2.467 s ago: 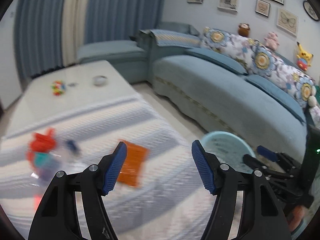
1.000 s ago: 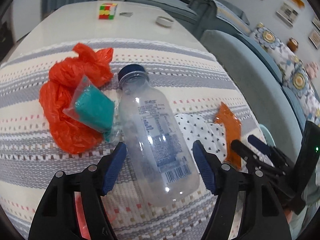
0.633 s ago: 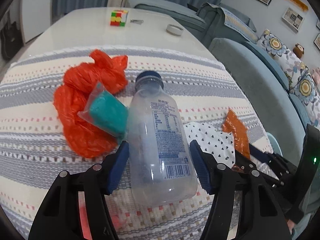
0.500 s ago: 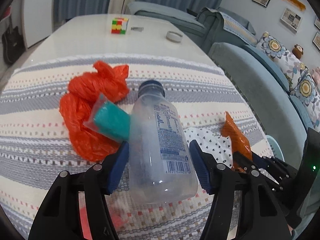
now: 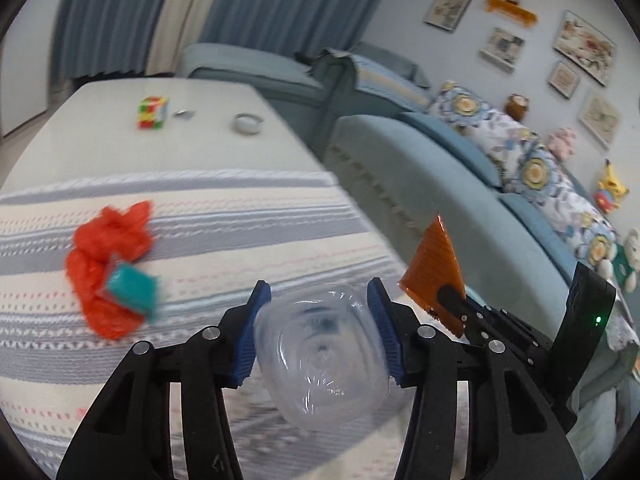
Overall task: Collect trash
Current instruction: 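Grasp the plastic water bottle with left tool while right tool grasps orange packet, then carry bottle and orange packet over the blue basket and open both tools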
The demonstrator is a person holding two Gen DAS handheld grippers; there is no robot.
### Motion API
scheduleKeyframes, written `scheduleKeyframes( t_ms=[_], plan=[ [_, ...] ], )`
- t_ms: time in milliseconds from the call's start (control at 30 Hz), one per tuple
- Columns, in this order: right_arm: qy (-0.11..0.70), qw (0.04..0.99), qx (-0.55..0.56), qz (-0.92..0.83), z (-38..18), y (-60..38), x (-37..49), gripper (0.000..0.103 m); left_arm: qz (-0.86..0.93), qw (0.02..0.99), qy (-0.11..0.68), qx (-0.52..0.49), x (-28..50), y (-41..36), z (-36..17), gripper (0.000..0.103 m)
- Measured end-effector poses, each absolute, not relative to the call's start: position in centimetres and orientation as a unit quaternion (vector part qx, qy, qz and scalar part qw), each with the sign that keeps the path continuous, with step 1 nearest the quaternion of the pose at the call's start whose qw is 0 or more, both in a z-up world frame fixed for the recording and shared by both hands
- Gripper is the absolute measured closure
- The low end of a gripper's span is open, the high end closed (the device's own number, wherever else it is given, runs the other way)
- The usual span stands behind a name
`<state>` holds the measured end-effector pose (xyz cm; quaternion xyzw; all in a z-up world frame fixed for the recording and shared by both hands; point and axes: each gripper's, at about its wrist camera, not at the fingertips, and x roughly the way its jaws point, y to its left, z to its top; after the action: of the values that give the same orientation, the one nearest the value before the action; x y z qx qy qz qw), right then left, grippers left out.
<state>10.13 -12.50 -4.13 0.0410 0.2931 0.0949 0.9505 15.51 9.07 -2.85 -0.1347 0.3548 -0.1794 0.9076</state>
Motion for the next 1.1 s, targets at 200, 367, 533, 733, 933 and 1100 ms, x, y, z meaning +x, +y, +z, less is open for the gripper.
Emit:
scheduleKeyframes(
  t_ms=[200,367,533,733,933,1100],
  plan=[
    [0.263,0.961,0.049,0.068,0.0,-18.3,6.6,0.100,-0.233,0.903,0.338,-0.132,13.0,2.7,0.0,0.058],
    [0.256,0.964,0.063,0.035,1.6,-23.6,4.7,0.100,-0.269,0.900,0.327,-0.105,11.7,-2.8,2.7,0.058],
    [0.261,0.962,0.079,-0.005,1.3,-29.1,3.5,0.100,-0.298,0.897,0.317,-0.083,11.9,-8.9,4.5,0.058],
    [0.299,0.948,0.102,-0.040,-2.5,-34.7,3.3,0.100,-0.323,0.884,0.330,-0.073,13.9,-16.2,3.3,0.058],
    [0.354,0.926,0.118,-0.059,-7.5,-37.9,4.2,0.100,-0.323,0.871,0.363,-0.075,16.2,-20.5,-0.8,0.058],
    [0.419,0.897,0.125,-0.062,-12.1,-38.8,5.2,0.099,-0.312,0.862,0.392,-0.072,17.6,-22.3,-4.4,0.058]
  ],
)
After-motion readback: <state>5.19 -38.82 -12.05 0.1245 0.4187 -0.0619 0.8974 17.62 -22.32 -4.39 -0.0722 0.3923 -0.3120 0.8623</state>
